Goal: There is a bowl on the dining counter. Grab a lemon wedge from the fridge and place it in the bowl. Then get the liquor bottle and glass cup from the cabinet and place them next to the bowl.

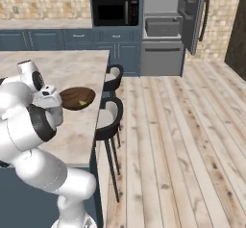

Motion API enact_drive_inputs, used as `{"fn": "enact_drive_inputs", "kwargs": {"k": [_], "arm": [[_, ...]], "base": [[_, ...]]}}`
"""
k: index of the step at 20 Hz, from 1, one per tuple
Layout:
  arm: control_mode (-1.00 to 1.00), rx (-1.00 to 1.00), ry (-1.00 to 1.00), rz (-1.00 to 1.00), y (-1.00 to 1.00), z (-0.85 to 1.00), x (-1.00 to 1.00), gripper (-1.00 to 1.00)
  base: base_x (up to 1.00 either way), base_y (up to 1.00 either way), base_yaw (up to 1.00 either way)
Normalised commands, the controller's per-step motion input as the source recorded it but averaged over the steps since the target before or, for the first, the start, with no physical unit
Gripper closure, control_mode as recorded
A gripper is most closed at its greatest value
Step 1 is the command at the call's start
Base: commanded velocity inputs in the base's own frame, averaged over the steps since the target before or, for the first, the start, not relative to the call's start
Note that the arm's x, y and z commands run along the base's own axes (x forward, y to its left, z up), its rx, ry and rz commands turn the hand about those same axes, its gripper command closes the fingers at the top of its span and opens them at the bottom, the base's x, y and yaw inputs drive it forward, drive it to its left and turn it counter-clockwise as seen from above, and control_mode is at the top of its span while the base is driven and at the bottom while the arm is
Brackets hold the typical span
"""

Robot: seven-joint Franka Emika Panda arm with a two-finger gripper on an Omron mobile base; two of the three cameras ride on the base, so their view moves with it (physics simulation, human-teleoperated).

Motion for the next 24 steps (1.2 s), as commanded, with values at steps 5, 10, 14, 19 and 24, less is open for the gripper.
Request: {"fn": "enact_drive_inputs", "kwargs": {"k": [5,10,14,19,24], "arm": [[-1.00,0.00,0.00,0.00,0.22,-0.20,0.29,1.00],[-1.00,-0.02,0.00,-0.01,0.22,-0.22,0.15,1.00],[-1.00,-0.02,-0.02,-0.03,0.15,-0.20,0.26,1.00],[-1.00,-0.04,0.00,-0.05,0.04,-0.23,0.36,1.00],[-1.00,-0.05,0.00,-0.08,0.00,-0.25,0.37,1.00]], "base": [[0.00,0.00,0.00],[0.00,0.00,0.00],[0.00,0.00,0.00],[0.00,0.00,0.00],[0.00,0.00,0.00]]}}
